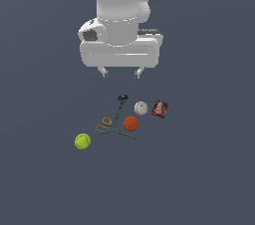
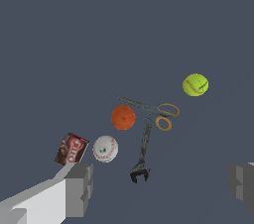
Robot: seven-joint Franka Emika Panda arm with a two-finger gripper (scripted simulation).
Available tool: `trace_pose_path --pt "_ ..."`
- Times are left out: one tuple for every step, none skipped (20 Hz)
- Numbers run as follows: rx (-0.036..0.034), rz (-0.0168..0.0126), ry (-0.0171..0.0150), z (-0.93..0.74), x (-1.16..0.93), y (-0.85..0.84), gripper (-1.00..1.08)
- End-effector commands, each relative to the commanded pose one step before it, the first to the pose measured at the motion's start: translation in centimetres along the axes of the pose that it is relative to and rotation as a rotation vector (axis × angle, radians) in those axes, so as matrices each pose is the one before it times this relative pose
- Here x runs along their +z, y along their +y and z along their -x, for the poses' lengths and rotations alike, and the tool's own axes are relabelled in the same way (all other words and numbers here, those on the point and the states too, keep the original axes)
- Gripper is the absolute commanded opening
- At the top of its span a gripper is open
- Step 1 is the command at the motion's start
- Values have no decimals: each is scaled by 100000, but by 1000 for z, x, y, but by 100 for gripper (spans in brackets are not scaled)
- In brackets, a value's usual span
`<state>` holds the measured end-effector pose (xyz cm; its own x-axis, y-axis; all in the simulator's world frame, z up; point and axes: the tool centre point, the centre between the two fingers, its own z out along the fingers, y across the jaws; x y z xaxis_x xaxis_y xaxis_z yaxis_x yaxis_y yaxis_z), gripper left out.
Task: Pick up a designated object from a clutter of objects.
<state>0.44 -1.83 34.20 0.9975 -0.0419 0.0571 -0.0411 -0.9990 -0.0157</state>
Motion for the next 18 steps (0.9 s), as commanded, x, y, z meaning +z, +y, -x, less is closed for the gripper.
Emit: trace_pose_path --pt "0 0 0 0 0 1 100" --pt "88 -19 78 -23 -20 31 100" --pt "278 -62 240 -64 -63 103 100" --pt "453 -100 390 -106 -103 167 100" --pt "629 -136 540 -148 -144 231 100" --pt "812 -172 693 -187 -190 297 100" --pt "965 -200 816 -220 -231 350 100" --pt "858 -173 715 -192 -214 307 100" --pt "679 -135 555 -146 -177 238 100" --pt "493 -97 391 -101 -137 166 100" --pt "309 -60 232 -55 -95 99 100" --pt "101 -19 62 -14 -40 23 100" --pt "-103 20 -89 28 24 -35 100" --pt "-245 47 -153 29 95 -64 100" --pt "-237 43 -94 -2 125 -41 100" --pt "-265 46 -64 -22 169 -22 100" --pt "-348 59 -67 -37 231 -24 100" --pt "-472 79 -96 -46 306 -40 100"
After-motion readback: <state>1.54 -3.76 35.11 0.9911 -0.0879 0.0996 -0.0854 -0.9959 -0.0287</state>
